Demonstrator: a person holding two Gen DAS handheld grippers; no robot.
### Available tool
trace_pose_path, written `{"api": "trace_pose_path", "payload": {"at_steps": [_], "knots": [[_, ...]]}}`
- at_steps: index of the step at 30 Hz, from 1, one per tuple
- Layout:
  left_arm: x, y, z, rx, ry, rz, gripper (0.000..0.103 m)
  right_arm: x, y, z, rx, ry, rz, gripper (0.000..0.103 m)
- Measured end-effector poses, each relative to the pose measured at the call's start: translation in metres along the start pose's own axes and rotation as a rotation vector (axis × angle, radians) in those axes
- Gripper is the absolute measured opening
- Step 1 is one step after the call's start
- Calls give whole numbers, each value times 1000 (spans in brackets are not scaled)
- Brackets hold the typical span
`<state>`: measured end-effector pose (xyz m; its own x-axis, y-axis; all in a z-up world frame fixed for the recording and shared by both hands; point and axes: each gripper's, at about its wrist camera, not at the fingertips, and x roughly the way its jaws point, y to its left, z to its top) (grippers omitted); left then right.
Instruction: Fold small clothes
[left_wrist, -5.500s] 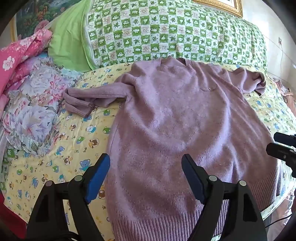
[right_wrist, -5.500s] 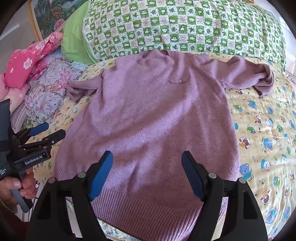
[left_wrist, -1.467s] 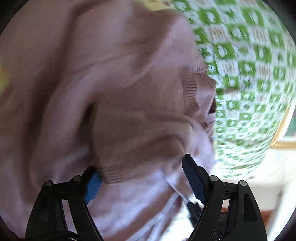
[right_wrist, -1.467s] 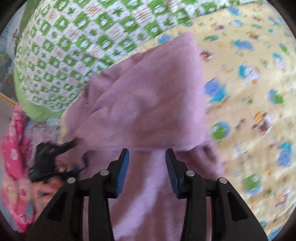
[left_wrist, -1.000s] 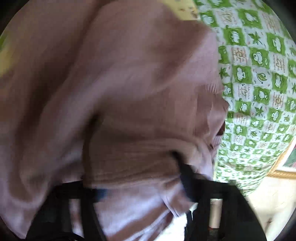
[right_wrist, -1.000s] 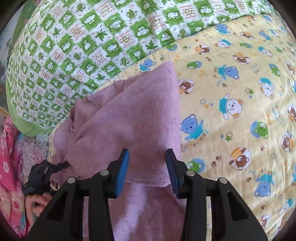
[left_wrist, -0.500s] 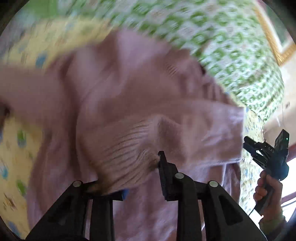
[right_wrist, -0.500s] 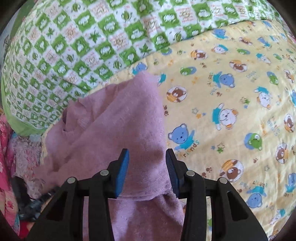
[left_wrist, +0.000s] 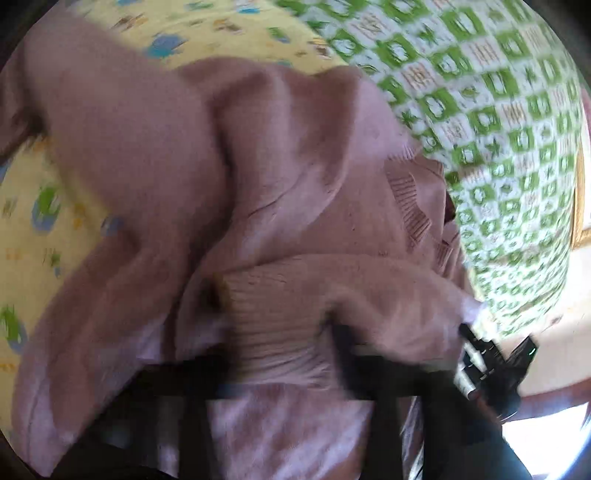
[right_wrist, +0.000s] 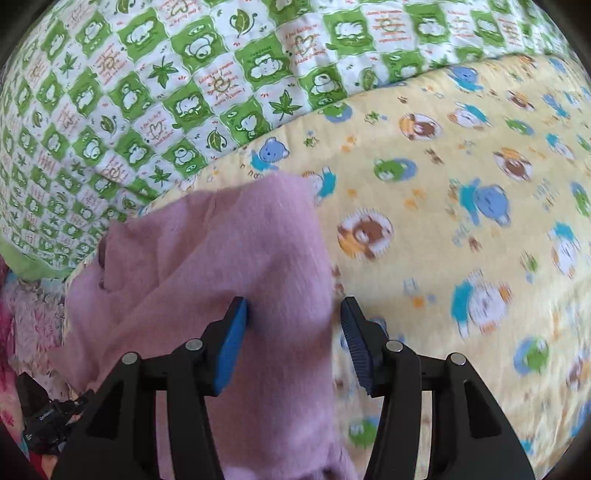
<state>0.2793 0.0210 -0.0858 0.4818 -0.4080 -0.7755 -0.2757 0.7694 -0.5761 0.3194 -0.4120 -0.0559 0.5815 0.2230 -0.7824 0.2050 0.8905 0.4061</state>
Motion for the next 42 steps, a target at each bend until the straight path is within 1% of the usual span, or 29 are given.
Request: {"api": "trace_pose_path", "payload": {"at_steps": [1, 2, 3, 5, 7, 9, 11, 12, 15, 16, 18, 19, 20, 21, 22, 23, 24, 25, 27, 29, 31, 32, 33, 35, 37, 38, 41, 42], "knots": [[2, -10, 1, 49, -6, 24, 9, 3, 2, 2, -21, 11, -3, 24], [-3, -24, 1, 115, -34, 25, 9, 2, 3, 6, -47, 16, -21, 10], [-8, -37, 0, 177, -57, 17, 9, -4, 0, 10, -52, 14, -22, 11], [-24, -70, -2, 347, -128, 0, 9, -23, -11, 21, -46, -28, -38, 10], [-31, -85, -5, 439, -153, 2, 8, -32, -22, 29, -35, -27, -35, 10], [-29, -81, -8, 484, -153, 40, 8, -30, -26, 28, -37, -2, -8, 10], [-26, -65, -13, 489, -136, 69, 8, -28, -19, 21, -67, 11, 22, 10], [-24, -56, -17, 494, -124, 87, 8, -25, -14, 16, -84, 17, 22, 10], [-14, -28, -32, 551, -114, 160, 8, -18, -3, 9, -120, 21, -6, 10], [-6, -24, -35, 582, -113, 196, 8, -14, 0, 8, -130, 18, -21, 10], [-1, -21, -36, 615, -136, 222, 9, -11, 3, 9, -135, 18, -45, 11], [0, -19, -40, 630, -144, 231, 9, -10, 5, 10, -138, 20, -57, 13], [0, -21, -41, 642, -144, 240, 12, -9, 9, 10, -143, 25, -78, 17], [-1, -22, -41, 644, -140, 248, 19, -11, 12, 10, -147, 27, -101, 26], [-4, -22, -41, 635, -138, 239, 22, -15, 14, 9, -149, 19, -116, 34], [-11, -21, -43, 627, -139, 231, 30, -21, 18, 7, -150, 2, -134, 37], [-18, -19, -45, 614, -142, 234, 39, -29, 22, 4, -152, -23, -150, 44], [-24, -17, -47, 601, -144, 234, 43, -36, 24, 1, -156, -39, -150, 48], [-38, -8, -45, 550, -145, 206, 50, -49, 33, -8, -157, -66, -111, 50], [-53, 6, -42, 477, -144, 184, 55, -59, 38, -19, -155, -70, -63, 50], [-68, 22, -35, 399, -151, 181, 63, -67, 46, -33, -150, -55, -9, 50], [-75, 30, -30, 361, -159, 186, 71, -69, 52, -41, -152, -43, 23, 50], [-84, 41, -22, 308, -177, 191, 73, -71, 58, -50, -158, -31, 51, 50], [-94, 57, -7, 230, -198, 180, 73, -73, 68, -66, -169, -13, 84, 50], [-102, 78, 17, 123, -203, 179, 74, -73, 82, -86, -185, 21, 122, 50], [-105, 88, 30, 63, -209, 162, 74, -72, 89, -94, -193, 36, 136, 50], [-108, 114, 67, -97, -217, 157, 75, -72, 103, -119, -211, 79, 166, 50], [-108, 124, 79, -147, -226, 145, 75, -71, 106, -125, -210, 95, 179, 50]]}}
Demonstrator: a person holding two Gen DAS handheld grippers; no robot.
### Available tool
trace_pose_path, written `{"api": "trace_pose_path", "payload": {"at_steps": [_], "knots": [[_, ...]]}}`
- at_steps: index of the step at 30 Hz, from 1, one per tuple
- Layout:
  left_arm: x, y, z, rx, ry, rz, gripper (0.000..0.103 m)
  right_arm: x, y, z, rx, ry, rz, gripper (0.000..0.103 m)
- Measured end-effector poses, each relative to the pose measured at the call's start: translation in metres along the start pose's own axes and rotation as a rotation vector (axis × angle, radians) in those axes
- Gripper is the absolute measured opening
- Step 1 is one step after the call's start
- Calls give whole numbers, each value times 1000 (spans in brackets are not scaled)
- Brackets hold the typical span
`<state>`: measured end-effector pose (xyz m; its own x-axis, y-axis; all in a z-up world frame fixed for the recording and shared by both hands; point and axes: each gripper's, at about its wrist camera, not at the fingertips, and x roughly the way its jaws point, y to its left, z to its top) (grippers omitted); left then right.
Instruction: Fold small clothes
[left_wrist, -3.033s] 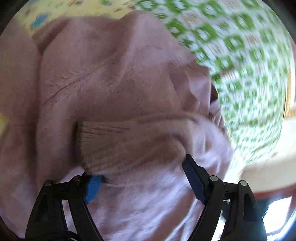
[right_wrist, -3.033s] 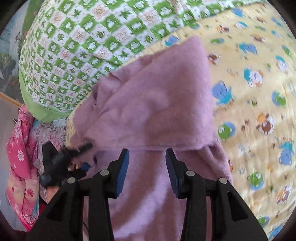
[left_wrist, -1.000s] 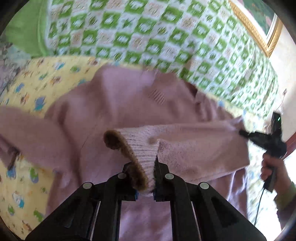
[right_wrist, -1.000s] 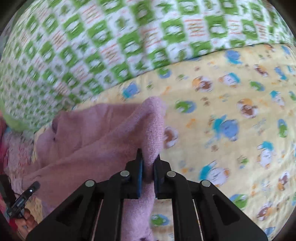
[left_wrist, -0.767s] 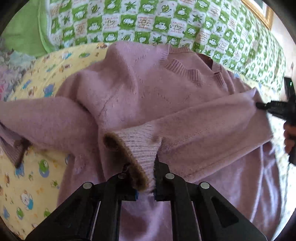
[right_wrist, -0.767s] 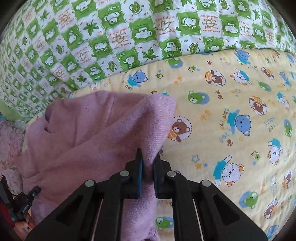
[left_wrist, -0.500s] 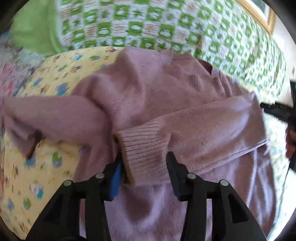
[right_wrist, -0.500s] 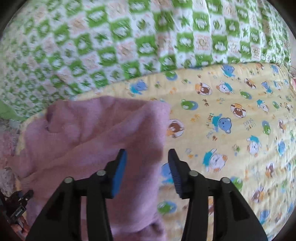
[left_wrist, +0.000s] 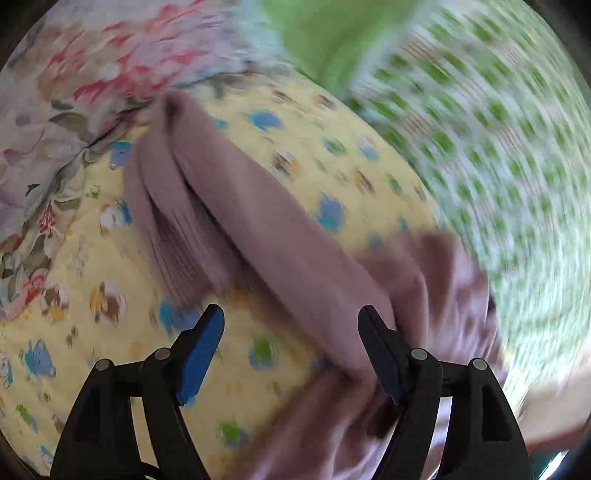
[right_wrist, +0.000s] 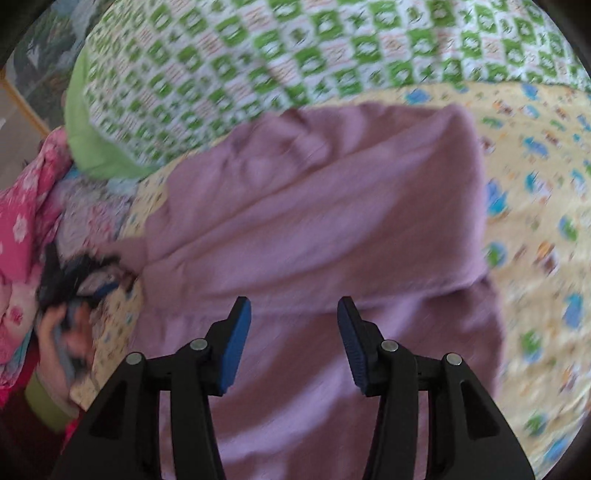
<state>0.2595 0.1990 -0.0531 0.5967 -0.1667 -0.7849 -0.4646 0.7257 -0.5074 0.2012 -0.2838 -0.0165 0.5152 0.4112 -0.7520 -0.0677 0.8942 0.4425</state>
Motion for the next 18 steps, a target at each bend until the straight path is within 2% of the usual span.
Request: {"api": "trace_pose_path", "payload": {"at_steps": [4, 5, 8, 10, 12, 14, 16, 17, 18], "knots": [[19, 20, 39, -133, 15, 30, 75, 2, 7, -15, 9, 21, 18, 50], [22, 24, 46, -147, 12, 52, 70, 2, 8, -17, 10, 24, 19, 50], [30, 23, 58, -116, -8, 116, 10, -4, 7, -20, 14, 12, 16, 50], [14, 4, 58, -26, -80, 128, 9, -11, 4, -22, 21, -7, 15, 50], [-17, -44, 43, 169, -171, 117, 8, -22, -1, -20, 31, -45, 2, 50], [-49, -99, 15, 389, -250, 48, 9, -33, -8, -18, 53, -89, -18, 50], [-76, -166, -43, 699, -310, -38, 11, -43, -19, -15, 89, -135, -44, 50], [-80, -193, -77, 843, -308, -72, 18, -46, -25, -14, 109, -150, -50, 50], [-78, -211, -104, 940, -293, -88, 25, -50, -32, -13, 137, -161, -53, 50]]}}
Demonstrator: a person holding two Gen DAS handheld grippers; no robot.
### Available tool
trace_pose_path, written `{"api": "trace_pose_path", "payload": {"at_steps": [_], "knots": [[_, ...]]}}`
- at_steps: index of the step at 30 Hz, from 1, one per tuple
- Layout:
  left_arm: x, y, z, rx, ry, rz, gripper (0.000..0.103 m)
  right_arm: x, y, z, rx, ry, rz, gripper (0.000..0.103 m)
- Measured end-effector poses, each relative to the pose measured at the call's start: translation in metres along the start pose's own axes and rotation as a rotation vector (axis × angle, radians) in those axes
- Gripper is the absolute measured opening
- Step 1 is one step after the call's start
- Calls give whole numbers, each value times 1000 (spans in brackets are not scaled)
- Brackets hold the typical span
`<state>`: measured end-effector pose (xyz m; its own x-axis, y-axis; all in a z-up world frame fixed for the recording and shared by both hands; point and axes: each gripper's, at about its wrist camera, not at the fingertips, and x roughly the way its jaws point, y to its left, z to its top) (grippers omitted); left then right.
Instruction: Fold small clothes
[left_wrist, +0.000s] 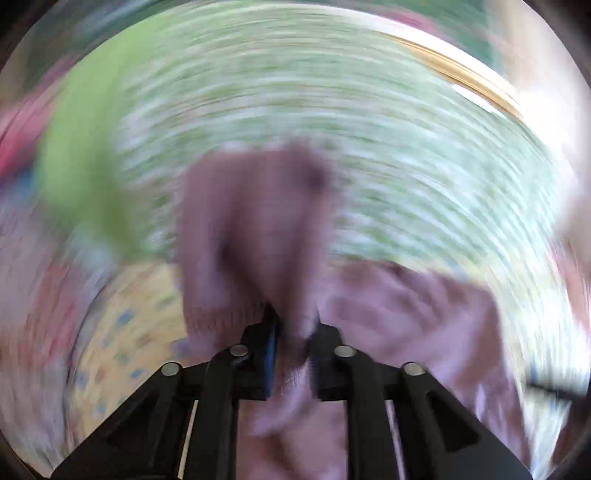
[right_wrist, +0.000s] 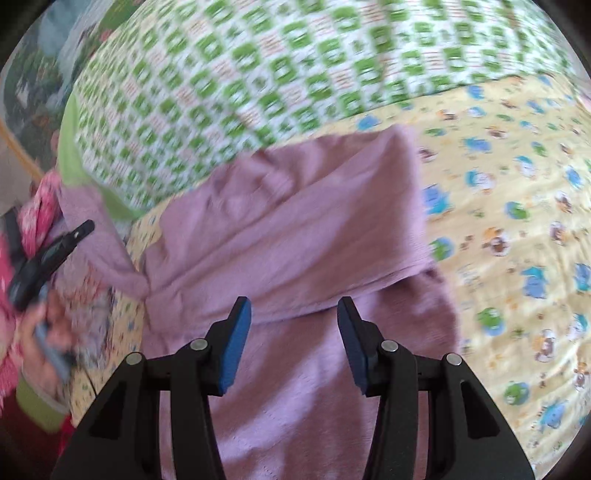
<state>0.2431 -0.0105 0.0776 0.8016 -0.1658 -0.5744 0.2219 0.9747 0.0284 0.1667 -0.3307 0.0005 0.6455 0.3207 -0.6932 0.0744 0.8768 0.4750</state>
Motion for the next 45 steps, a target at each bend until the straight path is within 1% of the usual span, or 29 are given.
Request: {"api": "trace_pose_path", "payload": {"at_steps": [1, 2, 3, 5, 7, 10, 12, 15, 18, 20, 22, 24, 26, 27, 28, 29, 30, 31, 32, 33, 35, 36, 37, 38, 39, 40, 41, 43, 45], "knots": [[5, -35, -8, 97, 16, -29, 34, -2, -4, 2, 19, -6, -2, 50], [11, -61, -18, 172, 38, -39, 54, -3, -8, 4, 34, -9, -5, 50], [20, -82, -30, 233, 63, -32, 60, -4, -11, 5, 44, -13, -5, 50], [35, -100, -52, 273, 118, -25, 60, -6, -12, 8, 46, -12, -4, 50], [40, -96, -69, 250, 163, -23, 60, -7, -10, 8, 29, -12, -1, 50], [37, -66, -86, 198, 199, 16, 65, -2, -5, 9, 3, 0, 9, 50], [36, -34, -95, 156, 212, 75, 70, 6, -2, 10, -8, 11, 10, 50], [39, 11, -112, 111, 258, 160, 70, 20, 9, 13, -47, 21, 12, 50], [51, 41, -125, 87, 322, 183, 70, 39, 32, 21, -130, 31, 21, 50], [59, 45, -132, 110, 351, 182, 70, 57, 52, 27, -211, 40, -3, 50], [69, 41, -137, 163, 357, 216, 70, 83, 67, 33, -293, 64, -54, 52], [81, 36, -137, 199, 361, 248, 70, 114, 76, 37, -369, 102, -181, 52], [93, 34, -132, 196, 354, 269, 70, 139, 75, 40, -390, 145, -249, 51], [100, 35, -129, 185, 354, 291, 71, 148, 70, 43, -374, 171, -245, 32], [104, 37, -129, 172, 357, 309, 71, 153, 68, 45, -356, 186, -231, 11], [109, 40, -129, 153, 365, 333, 70, 153, 68, 50, -338, 191, -216, 11], [113, 45, -128, 127, 372, 368, 66, 147, 72, 57, -326, 169, -183, 10], [115, 53, -128, 81, 376, 397, 65, 137, 76, 64, -316, 134, -132, 9], [113, 60, -127, 29, 375, 405, 65, 118, 80, 74, -290, 71, -34, 9], [109, 70, -127, -48, 367, 413, 65, 86, 83, 86, -243, -32, 125, 9], [101, 82, -130, -156, 358, 422, 64, 32, 77, 96, -180, -219, 355, 8], [97, 87, -133, -222, 353, 421, 63, 9, 69, 96, -157, -305, 410, 8], [92, 93, -137, -286, 347, 428, 60, -5, 56, 92, -142, -359, 401, 8], [89, 98, -142, -336, 352, 446, 54, -3, 45, 88, -133, -362, 358, 8], [88, 104, -146, -389, 359, 434, 54, 7, 28, 83, -108, -324, 311, 8], [86, 107, -149, -422, 361, 422, 54, 25, 7, 75, -52, -261, 266, 8], [86, 109, -151, -442, 365, 408, 54, 40, -12, 67, -8, -212, 216, 8], [86, 108, -151, -432, 369, 407, 54, 62, -38, 47, 14, -135, 141, 8], [86, 106, -150, -410, 365, 409, 54, 70, -55, 30, 45, -105, 122, 7]]}}
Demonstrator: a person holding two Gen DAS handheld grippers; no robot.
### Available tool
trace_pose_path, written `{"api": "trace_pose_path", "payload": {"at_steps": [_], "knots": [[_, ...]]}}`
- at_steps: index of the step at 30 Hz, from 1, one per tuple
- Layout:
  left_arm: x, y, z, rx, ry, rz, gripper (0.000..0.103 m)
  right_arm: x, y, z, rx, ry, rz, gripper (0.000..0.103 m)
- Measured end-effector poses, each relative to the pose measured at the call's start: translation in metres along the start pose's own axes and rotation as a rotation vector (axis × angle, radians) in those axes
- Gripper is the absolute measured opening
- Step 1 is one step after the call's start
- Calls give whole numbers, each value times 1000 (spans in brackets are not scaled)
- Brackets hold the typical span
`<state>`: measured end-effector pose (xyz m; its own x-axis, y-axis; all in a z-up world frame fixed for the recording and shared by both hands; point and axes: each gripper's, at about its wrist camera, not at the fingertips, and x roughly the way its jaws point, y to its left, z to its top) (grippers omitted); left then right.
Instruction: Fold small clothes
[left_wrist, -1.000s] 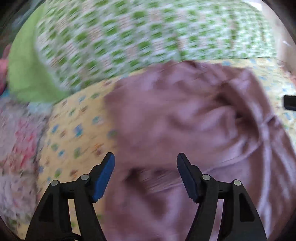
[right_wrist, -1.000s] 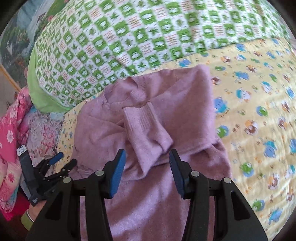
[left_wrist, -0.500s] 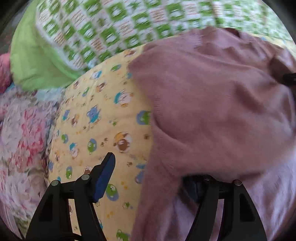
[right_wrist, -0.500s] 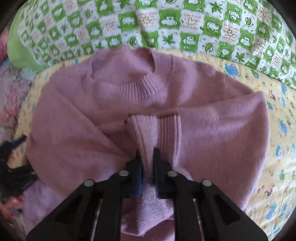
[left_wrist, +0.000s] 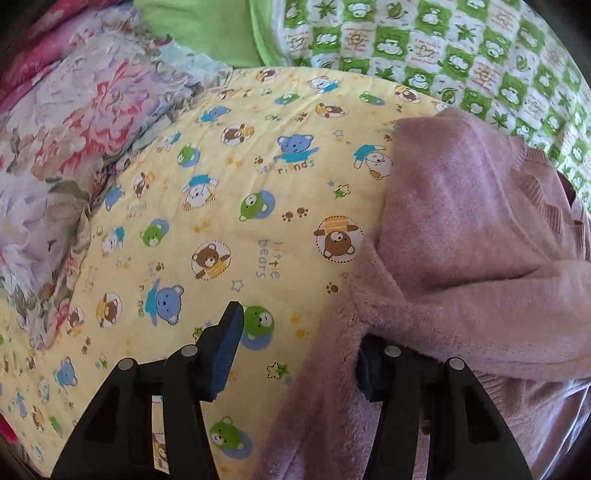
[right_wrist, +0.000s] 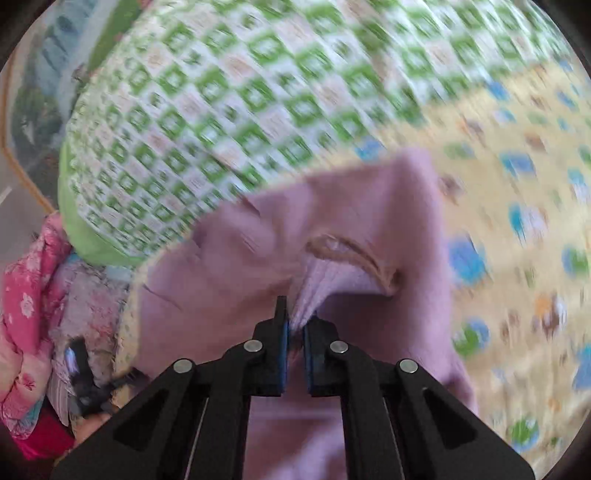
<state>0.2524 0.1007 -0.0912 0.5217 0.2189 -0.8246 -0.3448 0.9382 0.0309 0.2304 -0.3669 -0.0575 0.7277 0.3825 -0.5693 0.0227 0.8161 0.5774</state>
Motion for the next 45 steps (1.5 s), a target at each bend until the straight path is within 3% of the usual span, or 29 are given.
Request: {"api": "trace_pose_path", "payload": {"at_steps": [6, 12, 15, 19, 23, 26, 28, 30, 35, 39, 43, 45], "knots": [[-1, 4, -2, -4, 4, -28, 55, -11, 0, -13, -33, -28, -57, 7], [1, 3, -8, 12, 14, -32, 56, 4, -14, -27, -18, 117, -170, 8], [0, 8, -9, 13, 31, -46, 62, 3, -15, -28, 7, 174, -200, 20], [-17, 19, -11, 34, 24, -110, 64, -30, 6, -25, -66, 109, -292, 35], [-47, 25, -21, 48, 17, -173, 63, -39, 45, -16, -172, 76, -188, 37], [-67, 26, -24, 5, 17, -307, 63, -14, 89, -1, -254, 129, -58, 37], [-69, 19, -21, -57, 64, -447, 64, 11, 125, 8, -318, 166, 35, 37], [-59, 9, -17, -128, 120, -531, 64, 39, 161, 13, -378, 210, 118, 37], [-14, -1, -14, -289, 242, -564, 64, 126, 250, 19, -506, 357, 266, 38], [9, 1, -10, -366, 266, -577, 64, 193, 301, 16, -593, 457, 283, 38], [26, 0, -7, -405, 271, -587, 64, 246, 324, 6, -680, 542, 185, 38], [31, 0, -7, -423, 272, -578, 59, 275, 324, -1, -683, 626, 115, 38]]}}
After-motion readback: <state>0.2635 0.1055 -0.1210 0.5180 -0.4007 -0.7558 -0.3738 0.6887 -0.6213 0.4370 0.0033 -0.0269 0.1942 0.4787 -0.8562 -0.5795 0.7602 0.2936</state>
